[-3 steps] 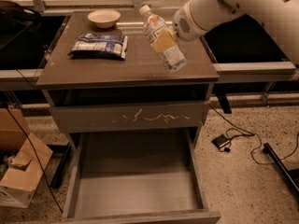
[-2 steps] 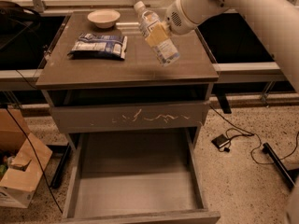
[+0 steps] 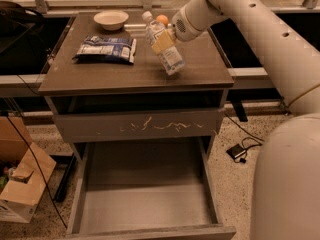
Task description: Pick blue plastic bottle from middle drawer and place on counter
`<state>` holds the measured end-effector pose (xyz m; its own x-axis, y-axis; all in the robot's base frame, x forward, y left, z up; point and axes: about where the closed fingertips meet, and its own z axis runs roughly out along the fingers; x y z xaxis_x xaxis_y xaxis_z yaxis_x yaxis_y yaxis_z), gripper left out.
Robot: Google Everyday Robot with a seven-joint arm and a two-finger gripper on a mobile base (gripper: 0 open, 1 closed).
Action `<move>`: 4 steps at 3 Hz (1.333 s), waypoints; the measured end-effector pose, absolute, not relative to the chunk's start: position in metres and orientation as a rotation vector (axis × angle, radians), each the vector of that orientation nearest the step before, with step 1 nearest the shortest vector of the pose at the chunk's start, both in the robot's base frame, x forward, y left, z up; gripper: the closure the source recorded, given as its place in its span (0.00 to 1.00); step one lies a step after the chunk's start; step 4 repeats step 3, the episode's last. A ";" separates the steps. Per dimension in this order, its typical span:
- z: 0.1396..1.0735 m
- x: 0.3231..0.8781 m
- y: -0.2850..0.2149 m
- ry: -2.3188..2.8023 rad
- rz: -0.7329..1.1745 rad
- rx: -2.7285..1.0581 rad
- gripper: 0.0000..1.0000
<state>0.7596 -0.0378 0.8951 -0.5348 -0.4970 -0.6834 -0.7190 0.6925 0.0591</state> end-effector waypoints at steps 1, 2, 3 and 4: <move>0.877 0.779 -0.037 2.288 0.453 -0.921 0.13; 0.878 0.782 -0.038 2.285 0.453 -0.916 0.00; 0.878 0.782 -0.038 2.285 0.453 -0.916 0.00; 0.878 0.782 -0.038 2.285 0.453 -0.916 0.00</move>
Offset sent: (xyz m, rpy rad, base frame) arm 0.0177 0.0004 -0.0168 -0.0063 0.0323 -0.0057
